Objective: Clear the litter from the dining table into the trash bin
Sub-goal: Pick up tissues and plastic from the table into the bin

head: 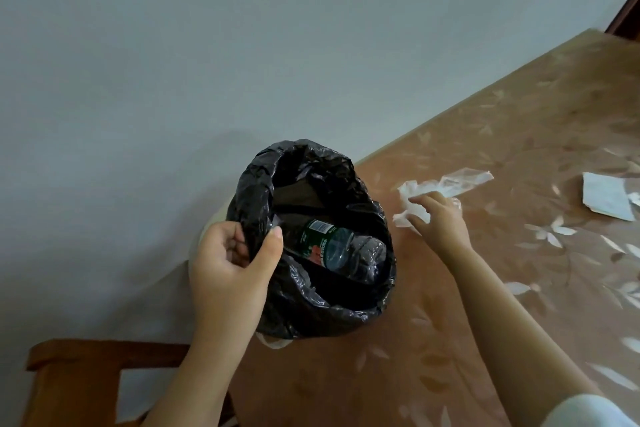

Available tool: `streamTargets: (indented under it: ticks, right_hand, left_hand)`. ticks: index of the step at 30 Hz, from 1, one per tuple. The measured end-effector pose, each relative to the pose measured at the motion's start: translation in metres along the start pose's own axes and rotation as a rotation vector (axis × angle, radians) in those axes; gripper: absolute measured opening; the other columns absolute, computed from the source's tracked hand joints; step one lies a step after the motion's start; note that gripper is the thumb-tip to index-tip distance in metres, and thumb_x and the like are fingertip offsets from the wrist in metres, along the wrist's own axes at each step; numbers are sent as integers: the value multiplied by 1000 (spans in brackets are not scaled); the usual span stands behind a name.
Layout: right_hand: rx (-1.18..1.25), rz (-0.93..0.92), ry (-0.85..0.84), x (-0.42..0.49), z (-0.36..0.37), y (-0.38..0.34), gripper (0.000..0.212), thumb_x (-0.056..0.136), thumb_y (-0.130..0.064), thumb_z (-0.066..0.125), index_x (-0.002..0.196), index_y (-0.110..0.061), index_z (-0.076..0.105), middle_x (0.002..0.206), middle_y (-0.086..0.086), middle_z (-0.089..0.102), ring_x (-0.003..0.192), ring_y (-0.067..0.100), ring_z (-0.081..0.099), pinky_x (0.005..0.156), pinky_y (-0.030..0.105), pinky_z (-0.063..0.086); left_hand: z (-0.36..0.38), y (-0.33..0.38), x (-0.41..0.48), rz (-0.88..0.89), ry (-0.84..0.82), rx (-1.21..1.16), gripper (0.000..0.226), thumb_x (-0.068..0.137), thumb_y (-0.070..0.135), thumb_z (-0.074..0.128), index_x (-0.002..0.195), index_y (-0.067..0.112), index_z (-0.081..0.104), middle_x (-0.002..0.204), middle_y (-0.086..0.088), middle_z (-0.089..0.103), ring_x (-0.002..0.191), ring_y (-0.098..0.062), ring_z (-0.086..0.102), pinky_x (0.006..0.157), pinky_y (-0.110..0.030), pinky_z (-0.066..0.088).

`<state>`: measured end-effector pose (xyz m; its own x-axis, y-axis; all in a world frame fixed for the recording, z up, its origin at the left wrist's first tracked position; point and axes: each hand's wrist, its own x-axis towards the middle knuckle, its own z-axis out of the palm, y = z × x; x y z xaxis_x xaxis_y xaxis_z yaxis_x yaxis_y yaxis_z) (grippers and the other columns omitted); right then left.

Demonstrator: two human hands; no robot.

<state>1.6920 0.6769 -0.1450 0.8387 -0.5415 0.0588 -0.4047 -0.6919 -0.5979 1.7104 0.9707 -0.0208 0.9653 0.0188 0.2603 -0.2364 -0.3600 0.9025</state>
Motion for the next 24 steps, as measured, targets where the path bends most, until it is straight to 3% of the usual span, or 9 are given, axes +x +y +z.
streamTargets:
  ticks: [3, 7, 14, 21, 24]
  right_hand:
    - [-25, -19, -31, 5, 6, 5, 17, 82, -18, 61, 98, -11, 64, 105, 8, 61, 95, 27, 53, 75, 32, 36]
    - [55, 18, 0, 5, 8, 10, 8, 83, -13, 58, 82, -8, 64, 90, 9, 62, 82, 24, 55, 67, 30, 36]
    - [265, 86, 141, -6, -16, 2, 6, 84, -8, 56, 82, -6, 62, 84, 10, 65, 78, 23, 56, 70, 28, 38]
    - [373, 155, 277, -29, -61, -33, 9, 84, -20, 55, 80, -26, 61, 87, -2, 65, 82, 19, 59, 77, 39, 49]
    - [430, 100, 351, -48, -79, -55, 10, 84, -13, 56, 80, -21, 61, 85, 2, 65, 79, 17, 58, 71, 28, 46]
  left_hand:
    - [-2, 1, 3, -11, -9, -12, 21, 61, 54, 63, 61, 39, 50, 55, 18, 49, 51, -2, 43, 46, -16, 38]
    - [-1, 1, 7, -14, 16, -20, 23, 60, 55, 63, 62, 35, 51, 54, 18, 48, 50, -1, 42, 46, -14, 37]
    - [0, 5, 4, -51, 8, -76, 23, 59, 53, 65, 62, 35, 53, 55, 15, 50, 51, -2, 43, 47, -16, 41]
    - [-12, 21, -8, -104, -22, -188, 25, 61, 45, 69, 67, 25, 55, 65, 0, 57, 61, -18, 54, 59, -40, 50]
    - [-23, 23, -14, -129, -38, -200, 26, 64, 40, 71, 70, 20, 56, 68, -5, 60, 65, -25, 57, 64, -46, 52]
